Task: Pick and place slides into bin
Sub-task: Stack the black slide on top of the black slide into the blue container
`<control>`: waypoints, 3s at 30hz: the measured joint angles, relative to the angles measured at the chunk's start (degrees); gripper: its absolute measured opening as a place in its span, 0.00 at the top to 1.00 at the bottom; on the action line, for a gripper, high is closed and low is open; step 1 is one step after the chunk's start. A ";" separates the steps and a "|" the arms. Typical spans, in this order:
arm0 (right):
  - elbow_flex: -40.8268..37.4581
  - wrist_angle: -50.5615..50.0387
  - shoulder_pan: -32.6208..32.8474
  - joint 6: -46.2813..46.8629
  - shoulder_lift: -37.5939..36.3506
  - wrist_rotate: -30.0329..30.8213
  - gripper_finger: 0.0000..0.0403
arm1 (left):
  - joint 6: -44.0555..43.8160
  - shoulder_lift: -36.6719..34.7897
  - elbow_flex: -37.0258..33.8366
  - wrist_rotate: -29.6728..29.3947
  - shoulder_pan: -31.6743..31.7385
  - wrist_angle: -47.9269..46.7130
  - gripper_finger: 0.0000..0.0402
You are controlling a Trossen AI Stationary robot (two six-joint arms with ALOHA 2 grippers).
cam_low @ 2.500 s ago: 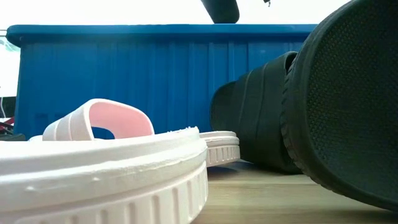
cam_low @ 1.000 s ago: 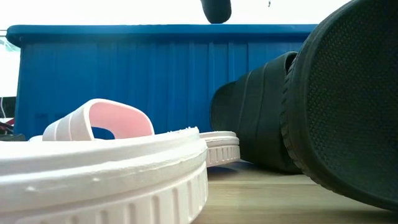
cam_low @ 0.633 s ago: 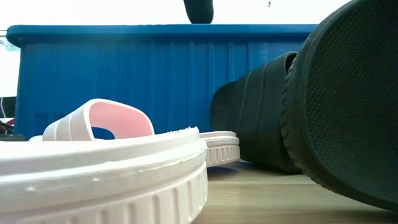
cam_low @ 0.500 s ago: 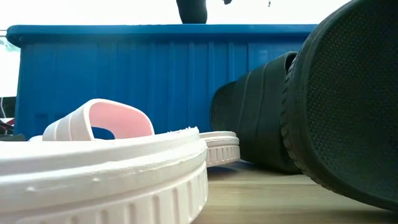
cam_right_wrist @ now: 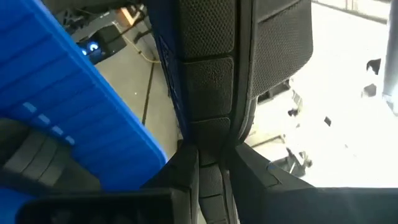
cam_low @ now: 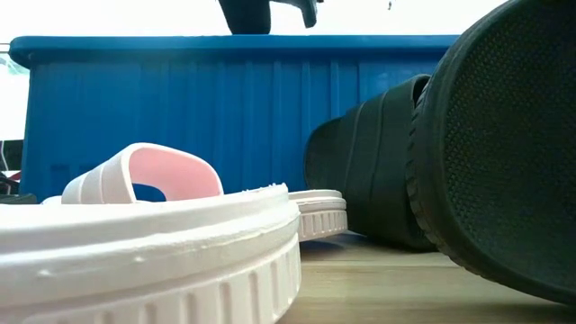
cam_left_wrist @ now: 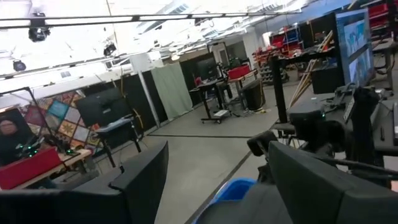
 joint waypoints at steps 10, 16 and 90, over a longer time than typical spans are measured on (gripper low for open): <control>1.01 -0.45 -0.80 0.23 0.88 0.71 0.87 | 4.91 3.64 1.49 -12.91 -3.42 0.91 0.35; 1.00 -0.71 -1.22 0.80 1.08 0.63 0.87 | 11.15 8.10 4.78 -12.94 -3.63 6.07 0.35; 0.94 -10.97 0.45 5.79 0.69 2.15 0.87 | -38.71 25.53 33.30 29.20 21.17 -87.64 0.35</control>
